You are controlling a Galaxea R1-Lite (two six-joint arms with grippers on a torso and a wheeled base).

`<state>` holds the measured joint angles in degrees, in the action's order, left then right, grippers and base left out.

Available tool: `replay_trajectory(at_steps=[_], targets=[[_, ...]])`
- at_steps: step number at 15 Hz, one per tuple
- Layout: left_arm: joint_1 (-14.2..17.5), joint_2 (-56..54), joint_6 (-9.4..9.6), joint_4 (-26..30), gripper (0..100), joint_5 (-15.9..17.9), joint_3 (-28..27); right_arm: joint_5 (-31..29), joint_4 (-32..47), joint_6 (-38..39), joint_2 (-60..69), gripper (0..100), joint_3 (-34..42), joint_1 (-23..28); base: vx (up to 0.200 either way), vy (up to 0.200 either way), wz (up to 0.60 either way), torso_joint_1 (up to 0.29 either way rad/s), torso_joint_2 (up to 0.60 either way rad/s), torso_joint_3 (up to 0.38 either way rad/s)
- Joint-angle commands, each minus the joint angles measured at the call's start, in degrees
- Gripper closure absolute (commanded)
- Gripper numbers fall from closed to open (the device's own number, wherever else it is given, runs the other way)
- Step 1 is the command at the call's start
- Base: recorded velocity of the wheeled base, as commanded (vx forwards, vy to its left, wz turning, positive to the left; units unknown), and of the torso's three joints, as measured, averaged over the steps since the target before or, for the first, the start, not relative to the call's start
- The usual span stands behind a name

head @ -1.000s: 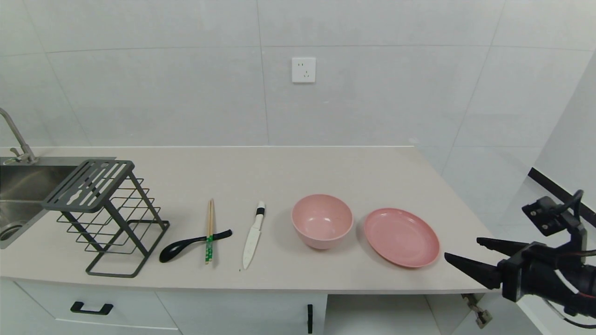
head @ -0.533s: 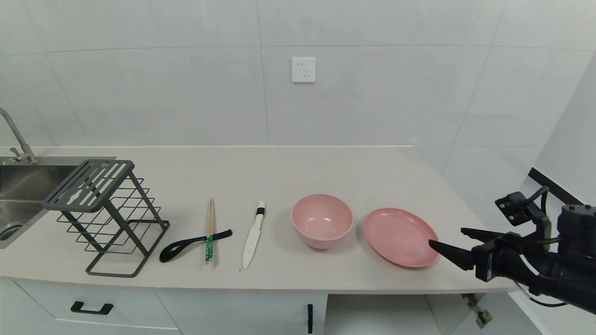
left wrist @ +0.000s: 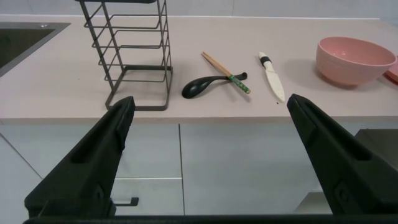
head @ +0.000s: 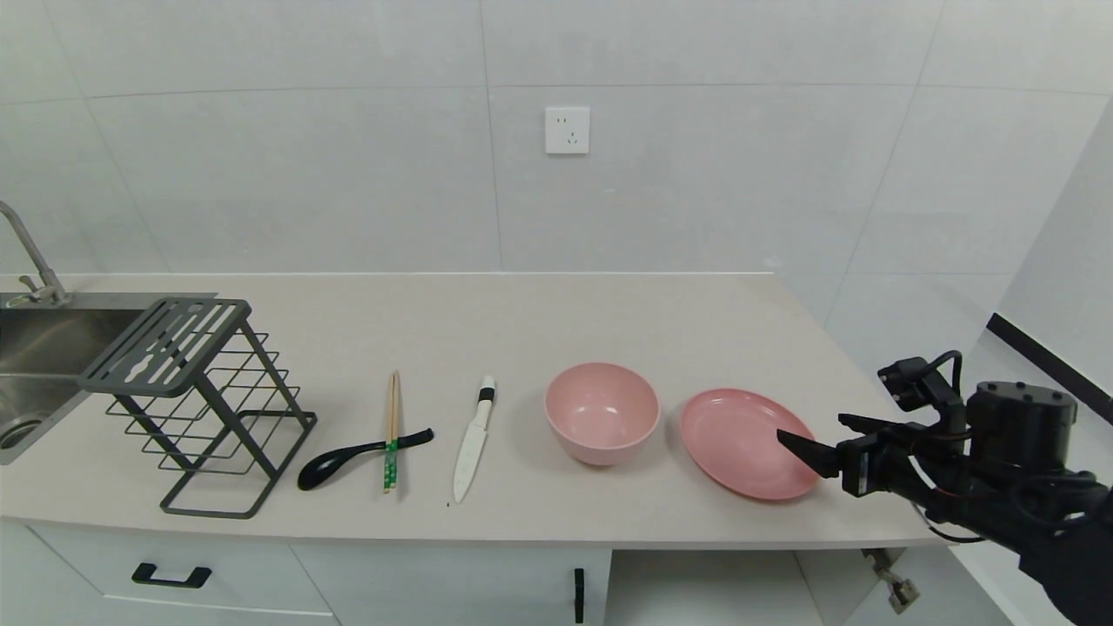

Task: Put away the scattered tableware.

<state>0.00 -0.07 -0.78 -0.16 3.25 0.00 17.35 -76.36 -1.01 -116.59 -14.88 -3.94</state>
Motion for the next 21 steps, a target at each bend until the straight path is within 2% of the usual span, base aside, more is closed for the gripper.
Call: replay_trajectory(at_steps=[1,10,20,21], targets=[[0.00,0.07,-0.01,-0.02,0,0.00,0.00,-0.03,-0.10,0.22,-4.96,0,-3.57,0.51,0.000,0.000,0.00,0.000,0.00,0.000],[0.00,0.07,-0.01,-0.02,0,0.00,0.00,-0.12,-0.10,0.05,-12.08,0,-9.02,1.83,0.000,0.000,0.00,0.000,0.00,0.000],[0.00,0.07,-0.10,-0.02,0,-0.71,0.00,-0.03,-0.19,-0.75,-16.65,0,-9.99,0.33,0.000,0.000,0.00,0.000,0.00,0.000],[0.00,0.07,-0.10,-0.02,0,-0.71,0.00,-0.03,-0.19,-0.75,-16.65,100,-9.99,0.33,0.000,0.000,0.00,0.000,0.00,0.000]])
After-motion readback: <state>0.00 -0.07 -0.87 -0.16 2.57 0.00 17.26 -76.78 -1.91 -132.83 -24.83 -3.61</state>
